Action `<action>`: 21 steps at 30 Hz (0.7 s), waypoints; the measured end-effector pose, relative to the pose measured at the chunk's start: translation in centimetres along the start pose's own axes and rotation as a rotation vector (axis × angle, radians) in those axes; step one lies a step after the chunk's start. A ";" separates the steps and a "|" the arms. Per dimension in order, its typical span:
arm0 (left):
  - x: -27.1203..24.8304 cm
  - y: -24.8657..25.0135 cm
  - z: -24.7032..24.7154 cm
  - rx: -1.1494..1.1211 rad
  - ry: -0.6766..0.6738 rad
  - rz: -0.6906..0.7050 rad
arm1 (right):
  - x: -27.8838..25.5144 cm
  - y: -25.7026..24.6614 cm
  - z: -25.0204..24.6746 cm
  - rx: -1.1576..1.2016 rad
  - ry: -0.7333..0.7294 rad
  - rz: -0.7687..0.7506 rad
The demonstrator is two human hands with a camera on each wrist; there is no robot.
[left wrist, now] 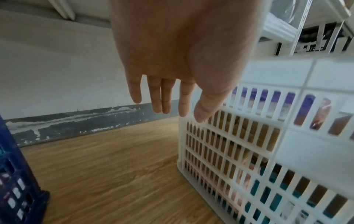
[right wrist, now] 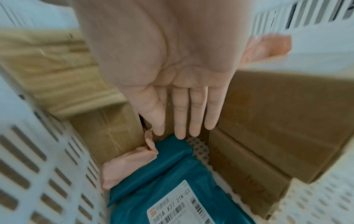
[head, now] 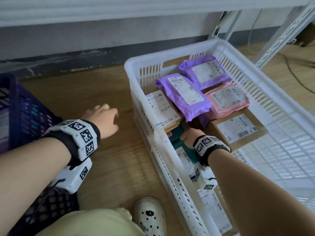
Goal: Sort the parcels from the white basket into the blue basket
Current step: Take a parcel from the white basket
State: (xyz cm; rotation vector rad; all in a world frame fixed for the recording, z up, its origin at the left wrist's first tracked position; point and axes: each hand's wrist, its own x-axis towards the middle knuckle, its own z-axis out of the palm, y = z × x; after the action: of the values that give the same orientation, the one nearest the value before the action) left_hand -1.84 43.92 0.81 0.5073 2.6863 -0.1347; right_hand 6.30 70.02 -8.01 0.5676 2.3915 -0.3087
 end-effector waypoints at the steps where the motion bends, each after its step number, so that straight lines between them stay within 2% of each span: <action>1: -0.6 -0.1 -0.7 -0.002 0.011 -0.003 | -0.9 0.2 -0.7 0.025 0.018 0.005; 5: -3.9 -0.8 -3.7 -0.018 0.081 -0.004 | -5.5 -0.2 -4.6 0.079 0.147 -0.010; 9: -8.3 -1.9 -6.8 -0.036 0.161 -0.017 | -11.9 -2.9 -9.5 0.120 0.306 -0.071; 17: -18.2 -7.3 -12.6 -0.100 0.354 -0.052 | -25.7 -14.0 -14.6 -0.018 0.539 -0.322; 21: -23.5 -12.5 -13.9 -0.114 0.438 -0.128 | -30.4 -21.1 -14.4 -0.075 0.559 -0.447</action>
State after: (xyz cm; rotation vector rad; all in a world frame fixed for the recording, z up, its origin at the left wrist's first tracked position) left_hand 8.49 26.90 23.20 0.3620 3.1315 0.1070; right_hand 9.52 46.95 24.14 0.0714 3.0529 -0.2726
